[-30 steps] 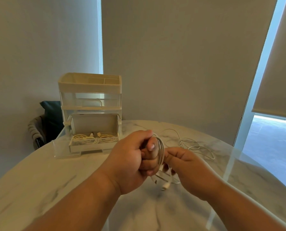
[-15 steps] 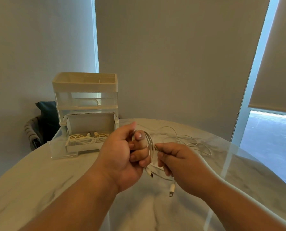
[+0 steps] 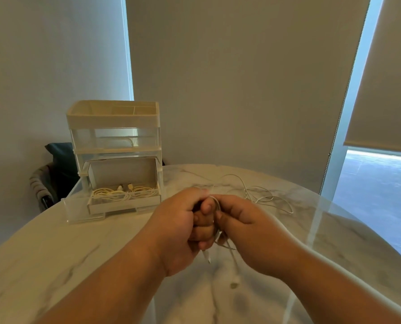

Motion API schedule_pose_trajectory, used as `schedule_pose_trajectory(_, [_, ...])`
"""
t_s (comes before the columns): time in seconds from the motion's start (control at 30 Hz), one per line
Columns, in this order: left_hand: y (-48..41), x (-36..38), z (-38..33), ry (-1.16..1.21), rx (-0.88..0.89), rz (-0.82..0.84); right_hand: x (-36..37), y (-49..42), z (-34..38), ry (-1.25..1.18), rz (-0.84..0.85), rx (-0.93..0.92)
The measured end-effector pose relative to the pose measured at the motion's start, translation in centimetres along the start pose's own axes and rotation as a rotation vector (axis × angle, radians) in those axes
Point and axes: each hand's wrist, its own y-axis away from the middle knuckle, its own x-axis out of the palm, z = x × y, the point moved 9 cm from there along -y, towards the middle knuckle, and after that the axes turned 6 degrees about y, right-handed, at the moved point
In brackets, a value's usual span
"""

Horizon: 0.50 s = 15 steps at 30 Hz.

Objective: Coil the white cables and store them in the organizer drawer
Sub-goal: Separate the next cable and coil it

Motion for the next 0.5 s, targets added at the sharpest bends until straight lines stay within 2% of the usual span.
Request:
schedule_pose_trajectory(0.17, [0.2, 0.7, -0.1, 0.118, -0.058, 0.106, -0.2, -0.3, -1.0, -0.127, 0.008, 0.042])
schedule_pose_trajectory(0.23, [0.3, 1.2, -0.2, 0.118, -0.051, 0.146, -0.6, -0.4, -1.1, -0.102, -0.015, 0.027])
schedule_pose_trajectory(0.5, [0.4, 1.0, -0.5, 0.170, -0.022, 0.158, -0.5, -0.5, -0.9, -0.127, -0.066, -0.004])
